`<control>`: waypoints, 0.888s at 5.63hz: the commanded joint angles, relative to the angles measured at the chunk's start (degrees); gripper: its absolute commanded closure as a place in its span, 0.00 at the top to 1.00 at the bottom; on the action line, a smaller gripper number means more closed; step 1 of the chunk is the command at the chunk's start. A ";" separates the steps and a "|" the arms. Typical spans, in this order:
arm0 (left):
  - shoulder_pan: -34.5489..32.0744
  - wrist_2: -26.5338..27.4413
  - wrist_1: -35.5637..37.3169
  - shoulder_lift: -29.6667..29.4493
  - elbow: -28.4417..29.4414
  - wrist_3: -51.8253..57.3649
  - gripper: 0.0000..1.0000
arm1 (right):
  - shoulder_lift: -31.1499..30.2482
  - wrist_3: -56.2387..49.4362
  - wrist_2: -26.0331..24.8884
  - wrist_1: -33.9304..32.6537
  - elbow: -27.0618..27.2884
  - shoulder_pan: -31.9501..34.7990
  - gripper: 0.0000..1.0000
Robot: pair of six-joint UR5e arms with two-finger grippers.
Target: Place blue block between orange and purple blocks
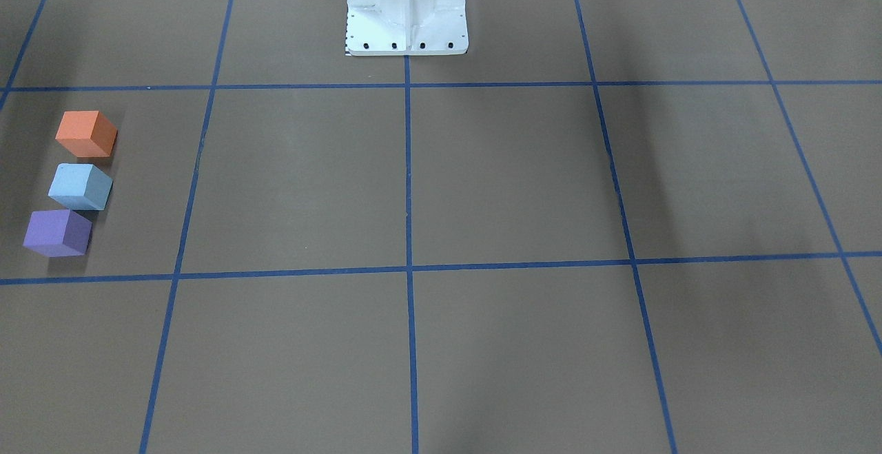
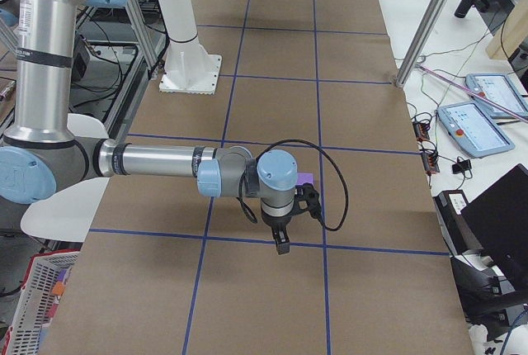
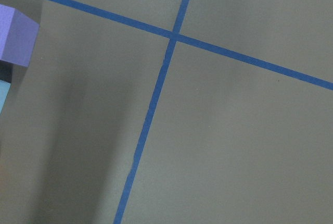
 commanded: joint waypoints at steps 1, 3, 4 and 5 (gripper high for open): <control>0.05 0.00 -0.09 0.20 -0.01 -0.03 1.00 | 0.00 -0.09 -0.02 0.00 -0.82 -0.29 1.00; 0.05 0.00 -0.09 0.11 -0.01 0.06 1.00 | 0.00 -0.09 -0.02 0.00 -1.00 -0.55 1.00; 0.05 0.00 -0.09 0.11 -0.01 0.06 1.00 | 0.00 -0.09 -0.02 0.00 -1.00 -0.55 1.00; 0.05 0.00 -0.09 0.11 -0.01 0.06 1.00 | 0.00 -0.09 -0.02 0.00 -1.09 -0.73 1.00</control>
